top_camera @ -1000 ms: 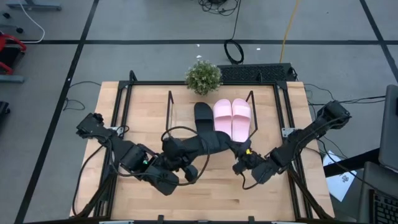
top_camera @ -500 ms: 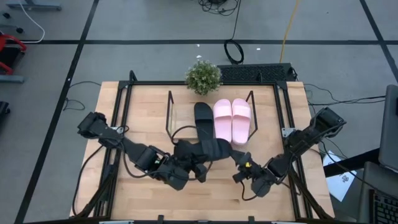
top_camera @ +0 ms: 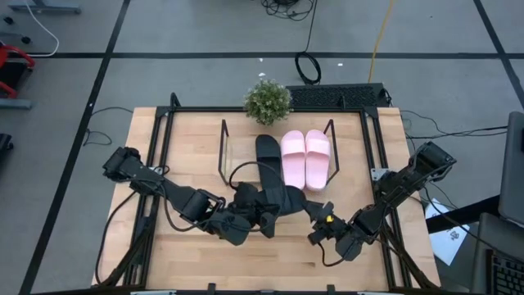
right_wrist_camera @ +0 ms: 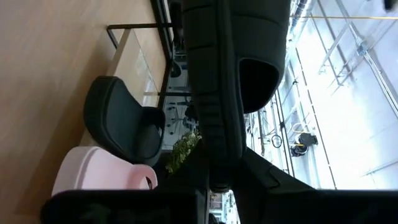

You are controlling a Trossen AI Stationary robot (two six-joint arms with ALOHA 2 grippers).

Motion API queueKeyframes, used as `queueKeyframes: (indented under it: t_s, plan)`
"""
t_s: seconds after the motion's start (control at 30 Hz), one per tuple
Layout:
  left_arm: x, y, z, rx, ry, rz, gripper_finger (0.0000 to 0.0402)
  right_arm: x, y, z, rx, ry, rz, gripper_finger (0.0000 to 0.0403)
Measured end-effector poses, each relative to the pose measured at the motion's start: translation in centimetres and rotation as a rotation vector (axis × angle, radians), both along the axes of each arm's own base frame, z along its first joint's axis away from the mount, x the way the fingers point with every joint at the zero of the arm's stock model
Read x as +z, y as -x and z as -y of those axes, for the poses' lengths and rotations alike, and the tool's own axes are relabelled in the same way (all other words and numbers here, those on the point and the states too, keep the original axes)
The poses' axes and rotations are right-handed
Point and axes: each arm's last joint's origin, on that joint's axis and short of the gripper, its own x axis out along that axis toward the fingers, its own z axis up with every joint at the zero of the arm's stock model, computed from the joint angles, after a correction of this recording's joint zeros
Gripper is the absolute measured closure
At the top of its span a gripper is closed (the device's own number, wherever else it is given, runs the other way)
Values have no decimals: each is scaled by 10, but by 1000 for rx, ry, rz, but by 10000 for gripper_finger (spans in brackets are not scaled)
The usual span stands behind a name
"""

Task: Pick and place slides into the shelf
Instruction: Put the black slides on the shelf

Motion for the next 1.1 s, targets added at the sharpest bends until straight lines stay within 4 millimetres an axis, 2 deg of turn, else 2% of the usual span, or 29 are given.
queueKeyframes:
  t_s: [0.1, 0.23, 0.5, 0.6, 0.87, 1.1]
  plan:
    - [1, 0, 2, -19, -27, 5, 371, 1, -1, 0, -1, -11, 12, 374]
    - [1, 0, 3, -109, -165, -43, 371, 5, -2, -1, 0, -45, 49, 374]
    - [0, 5, 11, -393, -703, -205, 371, 10, -3, -2, 13, -67, 74, 374]
    - [1, 14, 10, -486, -865, -291, 371, 10, -2, -4, 31, -71, 71, 374]
    - [2, 43, -9, -494, -1021, -555, 371, 12, 4, -13, 73, -96, 89, 374]
    - [-12, 41, -10, -551, -1204, -715, 371, 15, 15, -26, 148, -163, 132, 374]
